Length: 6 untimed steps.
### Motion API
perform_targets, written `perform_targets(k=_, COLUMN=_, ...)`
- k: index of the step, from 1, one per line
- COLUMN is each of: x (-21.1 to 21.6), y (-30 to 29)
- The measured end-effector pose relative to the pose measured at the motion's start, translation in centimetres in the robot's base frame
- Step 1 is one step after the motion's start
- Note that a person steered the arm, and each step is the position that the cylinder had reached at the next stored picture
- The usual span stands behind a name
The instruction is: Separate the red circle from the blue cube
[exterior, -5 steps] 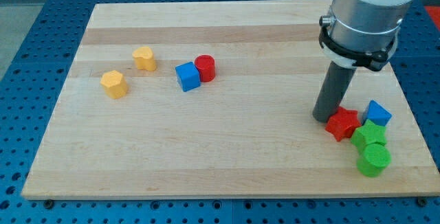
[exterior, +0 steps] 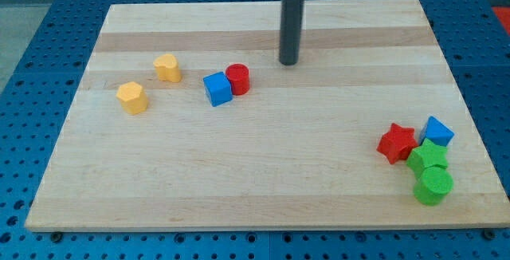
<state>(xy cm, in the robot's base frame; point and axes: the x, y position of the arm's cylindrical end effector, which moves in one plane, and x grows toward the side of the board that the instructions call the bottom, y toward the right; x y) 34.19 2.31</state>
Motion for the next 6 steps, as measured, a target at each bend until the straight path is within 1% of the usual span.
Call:
perform_targets(k=1, x=-0.2, y=-4.1)
perform_targets(k=2, x=-0.2, y=-7.0)
perform_targets(k=3, x=0.7, y=-8.2)
perform_targets(k=6, x=4.0, y=-8.3)
